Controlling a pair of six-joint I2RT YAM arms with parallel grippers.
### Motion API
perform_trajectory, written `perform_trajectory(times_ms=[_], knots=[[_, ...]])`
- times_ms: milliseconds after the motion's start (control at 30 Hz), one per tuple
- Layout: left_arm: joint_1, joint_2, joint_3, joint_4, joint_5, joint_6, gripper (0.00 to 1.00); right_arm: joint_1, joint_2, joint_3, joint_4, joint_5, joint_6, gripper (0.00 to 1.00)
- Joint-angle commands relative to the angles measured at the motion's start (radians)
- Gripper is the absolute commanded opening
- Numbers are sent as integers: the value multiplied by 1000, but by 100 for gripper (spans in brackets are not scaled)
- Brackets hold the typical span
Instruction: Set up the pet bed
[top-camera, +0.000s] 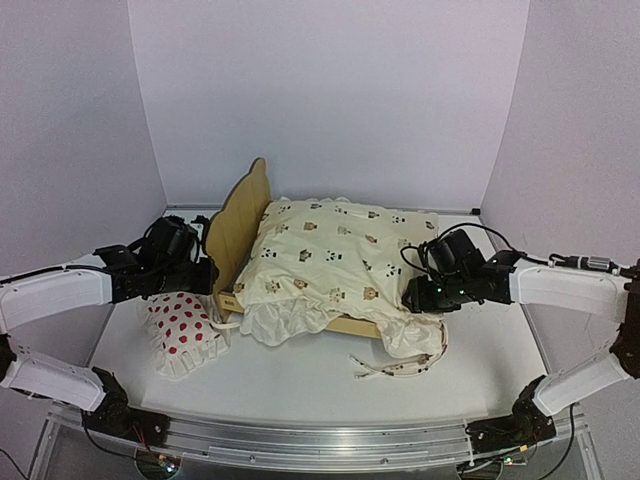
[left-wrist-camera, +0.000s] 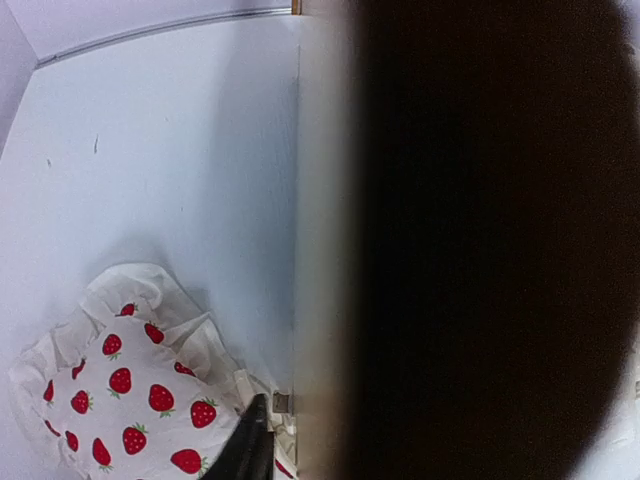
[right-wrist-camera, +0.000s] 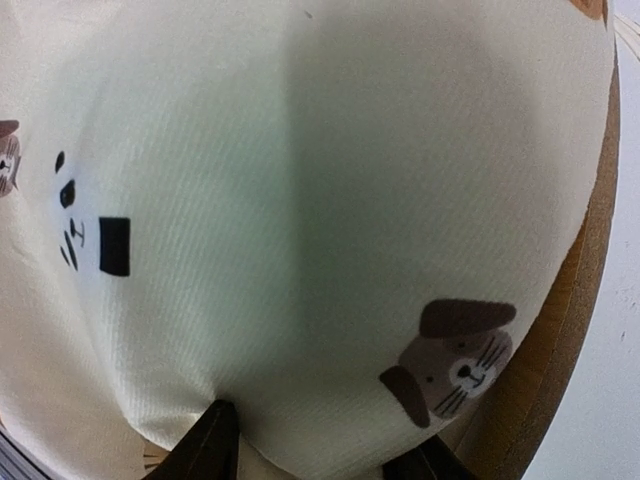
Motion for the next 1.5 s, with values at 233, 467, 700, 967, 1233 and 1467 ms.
perform_trajectory(times_ms=[233, 467, 700, 967, 1233, 1467], knots=[[0, -126, 106, -150, -229, -155, 100, 9, -121, 81, -97, 43, -92, 72], [0, -276, 190, -124, -282, -166, 100, 9, -192, 139, -153, 76, -125, 96], [-17, -30, 537, -229, -23, -1, 100, 9, -264, 122, -196, 139, -97, 98], [-403, 406, 882, -262, -106, 149, 99, 9, -385, 84, -282, 195, -65, 98], [-570, 870, 1294, -301, -18, 376, 96, 9, -487, 71, -372, 322, -38, 98], [-584, 1128, 1516, -342, 38, 436, 93, 9, -532, 51, -396, 361, -39, 98]])
